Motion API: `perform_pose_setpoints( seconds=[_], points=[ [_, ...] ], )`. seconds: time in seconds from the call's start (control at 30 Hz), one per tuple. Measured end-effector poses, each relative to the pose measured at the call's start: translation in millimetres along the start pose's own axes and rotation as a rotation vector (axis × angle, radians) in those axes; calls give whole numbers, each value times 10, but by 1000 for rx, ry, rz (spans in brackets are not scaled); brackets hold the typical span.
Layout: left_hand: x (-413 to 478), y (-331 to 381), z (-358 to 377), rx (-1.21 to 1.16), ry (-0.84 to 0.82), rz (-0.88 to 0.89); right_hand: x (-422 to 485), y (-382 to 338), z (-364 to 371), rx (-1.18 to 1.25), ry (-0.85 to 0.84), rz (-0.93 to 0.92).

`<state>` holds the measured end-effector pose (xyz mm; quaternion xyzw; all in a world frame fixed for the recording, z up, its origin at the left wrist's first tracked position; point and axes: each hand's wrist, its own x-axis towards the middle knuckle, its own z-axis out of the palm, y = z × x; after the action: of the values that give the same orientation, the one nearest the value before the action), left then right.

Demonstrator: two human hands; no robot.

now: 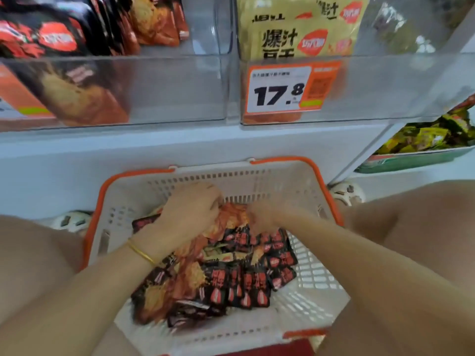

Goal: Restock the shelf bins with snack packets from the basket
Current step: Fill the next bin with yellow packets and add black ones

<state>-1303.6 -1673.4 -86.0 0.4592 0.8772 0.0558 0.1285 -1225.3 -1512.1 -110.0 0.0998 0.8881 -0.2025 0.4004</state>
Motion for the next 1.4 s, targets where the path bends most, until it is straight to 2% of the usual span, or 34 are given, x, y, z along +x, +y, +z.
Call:
perform_pose_setpoints(
  seconds=[0.1,0.17,0.3,0.47,0.57,0.63,0.7,0.83,0.93,1.0,1.2,1.3,1.33,1.4],
  points=[
    [33,-9,37,-36,49,-10,427,86,590,-32,-216,7],
    [26,-7,74,-59,24,-13,574,71,860,-65,-320,-25],
    [33,16,126,-71,-35,-8,713,-1,1019,-222,-261,-64],
    [17,51,121,-110,-110,-17,664,34,994,-146,-294,-6],
    [-3,71,149,-114,-162,-15,531,0,901,-131,-256,9],
    [-18,75,159,-115,-189,-19,419,16,680,9,-238,30],
    [-28,85,146,-133,-211,-24,230,17,328,100,-140,6],
    [-19,117,106,-245,-252,-14,-171,-6,-249,105,74,-137],
    [-24,151,9,-428,-271,-18,-465,-30,-482,199,195,-248],
    [-47,196,-120,-586,-232,16,-656,-61,-597,297,279,-322],
    [-157,176,-597,-738,5,92,-1059,-167,-719,764,549,-444],
    [-267,91,-903,-919,178,54,-1200,-226,-714,1159,501,-557],
    [-309,67,-1033,-980,250,41,-1267,-307,-708,1198,469,-611],
    [-388,50,-1306,-1044,385,33,-1366,-537,-718,1084,450,-697]
  ],
)
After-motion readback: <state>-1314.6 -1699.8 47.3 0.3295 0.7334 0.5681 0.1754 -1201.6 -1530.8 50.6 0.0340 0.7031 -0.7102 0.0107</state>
